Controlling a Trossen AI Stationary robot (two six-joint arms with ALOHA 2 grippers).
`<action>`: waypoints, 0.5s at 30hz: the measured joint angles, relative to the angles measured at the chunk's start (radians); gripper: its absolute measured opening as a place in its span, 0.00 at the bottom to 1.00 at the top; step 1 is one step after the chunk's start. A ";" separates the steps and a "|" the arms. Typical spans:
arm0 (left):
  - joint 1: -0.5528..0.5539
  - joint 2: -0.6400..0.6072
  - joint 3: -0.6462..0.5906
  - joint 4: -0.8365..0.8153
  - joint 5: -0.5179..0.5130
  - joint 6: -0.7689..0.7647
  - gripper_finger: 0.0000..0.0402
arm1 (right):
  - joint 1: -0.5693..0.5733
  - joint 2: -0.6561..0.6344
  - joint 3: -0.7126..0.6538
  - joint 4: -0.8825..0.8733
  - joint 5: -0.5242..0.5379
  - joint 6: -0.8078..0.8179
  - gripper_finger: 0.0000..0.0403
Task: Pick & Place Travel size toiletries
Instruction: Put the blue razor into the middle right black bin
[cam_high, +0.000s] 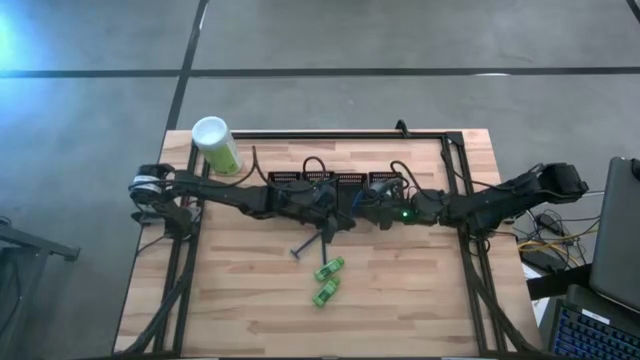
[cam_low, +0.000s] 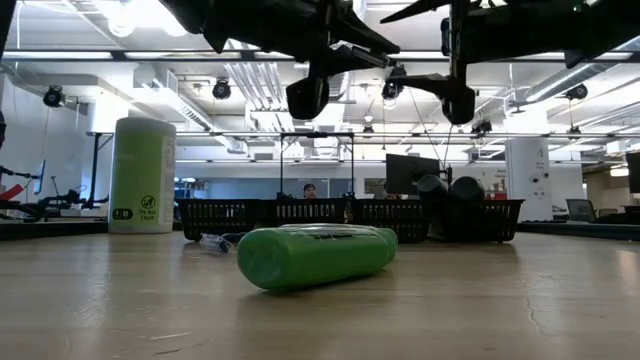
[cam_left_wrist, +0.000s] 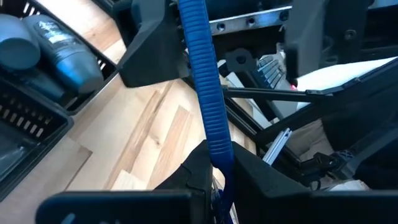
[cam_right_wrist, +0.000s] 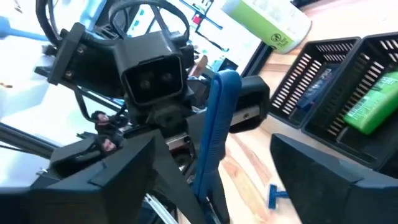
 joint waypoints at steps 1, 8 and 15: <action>0.000 0.000 0.000 -0.005 0.000 0.000 0.10 | -0.002 -0.001 0.000 -0.003 0.000 0.000 0.75; 0.009 0.012 0.000 -0.013 -0.006 0.000 0.11 | -0.016 0.004 0.000 -0.005 -0.004 0.019 0.58; 0.016 0.034 0.000 -0.011 -0.015 -0.004 0.11 | -0.033 0.005 0.000 -0.011 -0.008 0.034 0.43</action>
